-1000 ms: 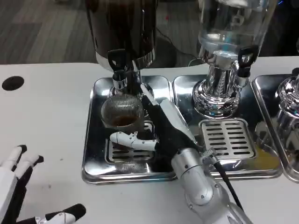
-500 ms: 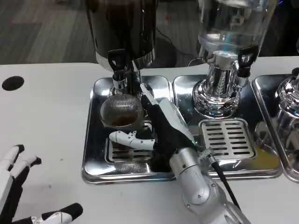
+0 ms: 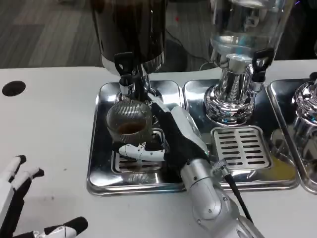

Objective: Grasp the cup under the faucet to collect the drink, then remove the cup.

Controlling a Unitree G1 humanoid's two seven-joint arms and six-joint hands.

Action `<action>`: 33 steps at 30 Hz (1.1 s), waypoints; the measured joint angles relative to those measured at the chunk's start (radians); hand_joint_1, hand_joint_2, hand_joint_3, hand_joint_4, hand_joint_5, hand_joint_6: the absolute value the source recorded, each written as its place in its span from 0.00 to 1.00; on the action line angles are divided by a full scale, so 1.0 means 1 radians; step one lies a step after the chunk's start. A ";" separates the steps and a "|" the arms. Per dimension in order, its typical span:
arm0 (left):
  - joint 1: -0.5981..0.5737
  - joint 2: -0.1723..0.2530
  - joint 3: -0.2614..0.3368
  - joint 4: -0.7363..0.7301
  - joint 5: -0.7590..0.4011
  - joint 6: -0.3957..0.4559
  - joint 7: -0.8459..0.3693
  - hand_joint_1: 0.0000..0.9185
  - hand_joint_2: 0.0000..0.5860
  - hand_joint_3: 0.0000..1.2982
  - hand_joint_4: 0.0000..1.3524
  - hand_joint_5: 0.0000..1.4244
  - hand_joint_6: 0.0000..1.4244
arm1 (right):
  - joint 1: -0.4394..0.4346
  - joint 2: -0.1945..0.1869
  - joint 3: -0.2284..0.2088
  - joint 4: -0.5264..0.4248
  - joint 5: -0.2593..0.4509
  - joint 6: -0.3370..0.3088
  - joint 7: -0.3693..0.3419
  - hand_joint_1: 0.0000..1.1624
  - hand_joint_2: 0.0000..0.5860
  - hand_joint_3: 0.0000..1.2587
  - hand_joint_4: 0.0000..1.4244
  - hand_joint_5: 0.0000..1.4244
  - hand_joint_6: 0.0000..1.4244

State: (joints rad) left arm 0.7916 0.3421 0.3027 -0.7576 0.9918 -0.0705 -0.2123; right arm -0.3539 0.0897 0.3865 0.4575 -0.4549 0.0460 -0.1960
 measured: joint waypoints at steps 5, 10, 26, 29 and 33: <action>0.004 -0.001 0.000 -0.005 0.000 0.000 0.000 0.00 0.10 0.20 0.05 0.12 0.32 | 0.000 0.000 0.006 -0.002 -0.006 0.000 -0.007 0.64 0.12 0.14 0.08 0.07 0.00; 0.011 -0.003 0.000 -0.009 0.000 0.000 0.000 0.00 0.10 0.20 0.06 0.12 0.32 | 0.001 -0.001 0.008 -0.020 -0.009 0.000 -0.009 0.63 0.14 0.17 0.11 0.08 0.01; 0.021 -0.008 0.002 -0.038 0.000 0.000 -0.003 0.00 0.11 0.22 0.07 0.13 0.33 | 0.026 -0.012 0.014 -0.068 -0.026 0.010 -0.015 0.63 0.14 0.20 0.12 0.09 0.01; 0.023 -0.009 0.002 -0.041 0.000 0.000 -0.006 0.00 0.11 0.22 0.07 0.13 0.33 | 0.028 -0.013 0.016 -0.070 -0.029 0.012 -0.018 0.63 0.14 0.20 0.12 0.09 0.01; 0.024 -0.010 0.002 -0.043 0.000 0.000 -0.008 0.00 0.11 0.23 0.07 0.13 0.32 | 0.028 -0.013 0.016 -0.070 -0.029 0.017 -0.018 0.63 0.14 0.19 0.11 0.09 0.01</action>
State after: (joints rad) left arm 0.8154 0.3319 0.3046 -0.8005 0.9915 -0.0701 -0.2207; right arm -0.3255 0.0766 0.4027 0.3877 -0.4841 0.0626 -0.2143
